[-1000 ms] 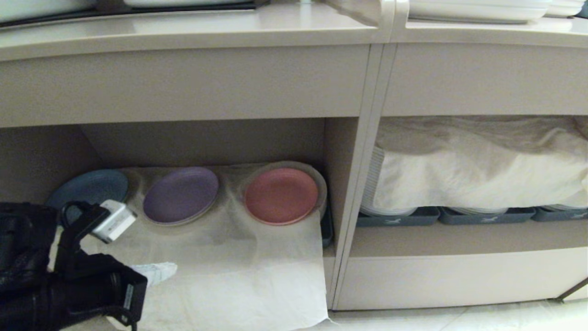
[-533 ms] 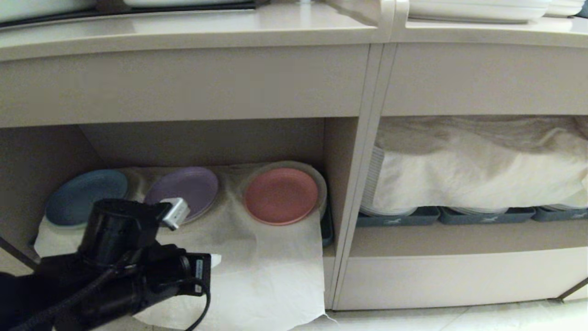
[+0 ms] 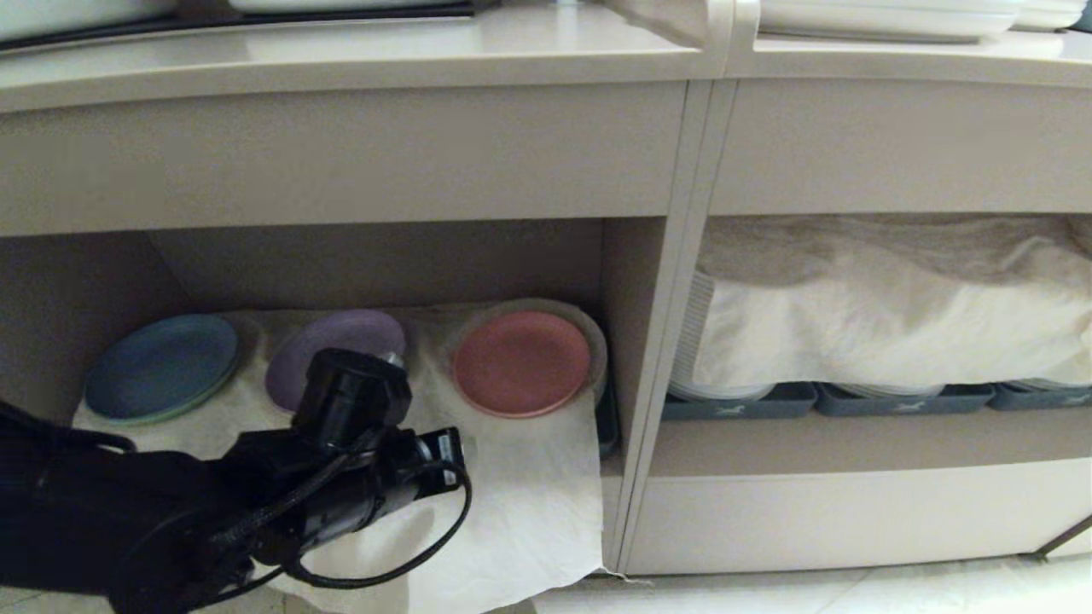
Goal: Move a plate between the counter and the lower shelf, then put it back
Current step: Pick up the plate in the cupboard
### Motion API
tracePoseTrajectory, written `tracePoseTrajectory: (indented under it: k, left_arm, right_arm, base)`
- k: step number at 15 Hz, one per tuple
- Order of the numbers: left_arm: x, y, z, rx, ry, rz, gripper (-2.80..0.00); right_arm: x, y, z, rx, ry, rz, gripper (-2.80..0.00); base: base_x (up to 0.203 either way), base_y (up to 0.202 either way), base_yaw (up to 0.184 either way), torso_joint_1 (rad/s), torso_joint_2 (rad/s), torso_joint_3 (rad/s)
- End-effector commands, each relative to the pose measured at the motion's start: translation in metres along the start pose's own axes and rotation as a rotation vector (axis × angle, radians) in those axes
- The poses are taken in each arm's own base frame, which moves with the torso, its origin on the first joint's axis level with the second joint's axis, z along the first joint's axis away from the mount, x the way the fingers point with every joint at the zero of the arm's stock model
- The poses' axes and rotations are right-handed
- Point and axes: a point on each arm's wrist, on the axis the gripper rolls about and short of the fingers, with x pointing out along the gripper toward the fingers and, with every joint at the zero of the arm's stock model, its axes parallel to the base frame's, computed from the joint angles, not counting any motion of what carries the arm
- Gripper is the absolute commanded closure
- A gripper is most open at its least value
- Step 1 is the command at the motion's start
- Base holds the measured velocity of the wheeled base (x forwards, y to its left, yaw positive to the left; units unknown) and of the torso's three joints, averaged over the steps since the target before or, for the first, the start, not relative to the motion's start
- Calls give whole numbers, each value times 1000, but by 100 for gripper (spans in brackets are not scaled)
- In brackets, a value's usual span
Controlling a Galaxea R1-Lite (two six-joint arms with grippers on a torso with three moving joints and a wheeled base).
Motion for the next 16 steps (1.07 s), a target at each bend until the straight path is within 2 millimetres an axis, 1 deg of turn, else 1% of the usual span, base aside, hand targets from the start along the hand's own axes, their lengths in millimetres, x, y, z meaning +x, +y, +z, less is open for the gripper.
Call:
tracePoseTrajectory:
  k: [1,4,6,10,11,14,16]
  left_arm:
    - [17,-1,-2,-15,14,30,0]
    - [24,-3,0,-26,9,42,0]
    - [28,-7,6,-55,-10,34,0]
    - [30,-10,11,-64,-26,33,0]
    - [30,-9,11,-65,-27,35,-280]
    - [31,-6,12,-70,-27,51,-280]
    - [38,1,12,-79,-31,90,-280]
  right_arm:
    - [0,0,0,1,0,0,0]
    - [0,0,0,1,0,0,0]
    - [0,0,0,1,0,0,0]
    - [0,0,0,1,0,0,0]
    - [0,0,0,1,0,0,0]
    - [0,0,0,1,0,0,0]
    - [0,0,0,1,0,0,0]
  base:
    - [0,0,0,0,0,0]
    - [0,0,0,0,0,0]
    - [0,0,0,0,0,0]
    - [0,0,0,0,0,0]
    - [0,0,0,0,0,0]
    - [0,0,0,0,0,0]
    - [0,0,0,0,0,0]
